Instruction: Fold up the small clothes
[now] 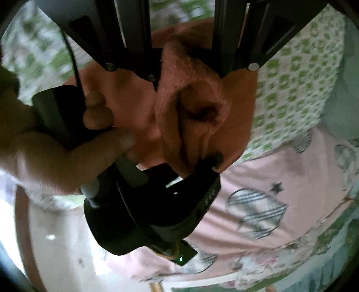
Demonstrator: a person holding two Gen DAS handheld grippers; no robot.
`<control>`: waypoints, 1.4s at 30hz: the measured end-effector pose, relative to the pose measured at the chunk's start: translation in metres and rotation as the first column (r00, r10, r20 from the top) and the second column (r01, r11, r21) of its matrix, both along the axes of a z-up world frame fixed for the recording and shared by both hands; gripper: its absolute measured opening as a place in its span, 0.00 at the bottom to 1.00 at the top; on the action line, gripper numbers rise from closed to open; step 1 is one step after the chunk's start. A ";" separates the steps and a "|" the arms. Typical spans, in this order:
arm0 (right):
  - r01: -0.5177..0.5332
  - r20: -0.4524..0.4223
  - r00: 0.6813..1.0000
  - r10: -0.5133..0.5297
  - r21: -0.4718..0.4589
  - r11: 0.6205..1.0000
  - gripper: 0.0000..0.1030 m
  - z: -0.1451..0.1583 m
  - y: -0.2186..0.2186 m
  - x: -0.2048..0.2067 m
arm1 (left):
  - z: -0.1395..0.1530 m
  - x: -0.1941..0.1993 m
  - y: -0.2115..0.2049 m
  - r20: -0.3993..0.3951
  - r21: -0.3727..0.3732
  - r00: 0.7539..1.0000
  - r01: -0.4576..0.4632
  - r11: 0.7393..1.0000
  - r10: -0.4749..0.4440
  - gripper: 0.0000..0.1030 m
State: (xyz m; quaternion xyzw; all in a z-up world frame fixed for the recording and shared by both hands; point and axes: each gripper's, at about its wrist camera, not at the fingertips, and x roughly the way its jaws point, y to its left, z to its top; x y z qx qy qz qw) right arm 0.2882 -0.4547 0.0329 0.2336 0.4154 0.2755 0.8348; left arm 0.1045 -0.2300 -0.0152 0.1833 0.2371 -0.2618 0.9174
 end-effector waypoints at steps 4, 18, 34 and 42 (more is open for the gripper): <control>0.059 -0.026 0.998 -0.061 -0.068 0.996 0.16 -0.015 -0.044 -0.013 | -0.004 0.005 -0.033 -0.136 -0.078 0.987 0.079 0.994 -0.089 0.10; 0.166 -0.131 0.975 -0.180 -0.110 0.980 0.21 -0.082 -0.093 -0.027 | -0.048 0.022 -0.074 -0.329 -0.065 0.931 0.141 0.988 -0.154 0.18; 0.230 -0.148 0.962 -0.231 -0.024 0.973 0.81 -0.067 -0.102 -0.090 | -0.024 0.058 0.084 -0.447 -0.221 0.894 -0.113 0.969 0.002 0.79; 0.207 -0.204 0.958 -0.201 0.012 0.978 0.81 -0.092 -0.100 -0.075 | -0.071 0.131 0.104 -0.666 -0.268 0.745 -0.223 0.937 -0.013 0.79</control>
